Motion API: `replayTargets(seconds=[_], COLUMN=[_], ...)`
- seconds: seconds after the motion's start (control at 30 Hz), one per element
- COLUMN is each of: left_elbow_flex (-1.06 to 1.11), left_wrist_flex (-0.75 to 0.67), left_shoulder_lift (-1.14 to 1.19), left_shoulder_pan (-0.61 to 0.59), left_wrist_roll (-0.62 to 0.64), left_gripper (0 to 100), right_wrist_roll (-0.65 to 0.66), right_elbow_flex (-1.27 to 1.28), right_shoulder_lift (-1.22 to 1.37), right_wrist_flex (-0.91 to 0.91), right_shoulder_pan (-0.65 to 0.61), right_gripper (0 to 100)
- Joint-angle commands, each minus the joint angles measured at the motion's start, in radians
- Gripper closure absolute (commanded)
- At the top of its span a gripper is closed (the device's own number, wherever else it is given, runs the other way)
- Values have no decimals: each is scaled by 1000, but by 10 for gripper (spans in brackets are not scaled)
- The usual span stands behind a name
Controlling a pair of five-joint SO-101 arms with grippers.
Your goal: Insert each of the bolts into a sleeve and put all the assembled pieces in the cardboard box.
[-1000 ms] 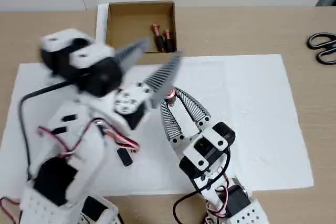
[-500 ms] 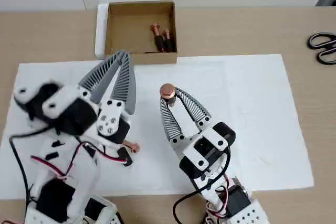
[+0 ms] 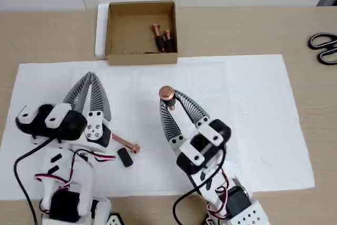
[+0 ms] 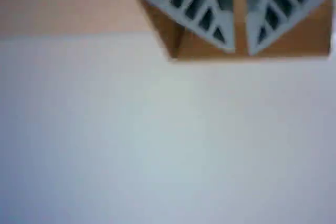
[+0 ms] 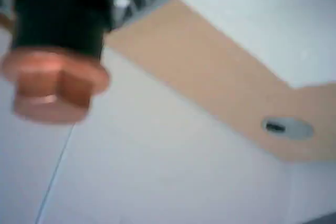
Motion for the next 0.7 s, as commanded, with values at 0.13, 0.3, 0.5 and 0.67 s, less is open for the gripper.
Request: replayTargets(seconds=[0.13, 0.3, 0.5, 0.67], left_elbow_flex=[229, 245, 305, 317], left_wrist_flex=[100, 103, 109, 206], left_shoulder_lift=[-107, -106, -104, -103], left_shoulder_pan=[-74, -64, -72, -66], left_wrist_roll=[-2, -3, -5, -5], left_gripper=[993, 993, 993, 993], right_wrist_roll=[2, 2, 2, 3], right_elbow_flex=[6, 6, 6, 6], right_shoulder_lift=[-13, -13, -13, -13], right_wrist_flex=[10, 13, 18, 18], right_shoulder_pan=[114, 131, 133, 136], right_gripper=[994, 994, 994, 994])
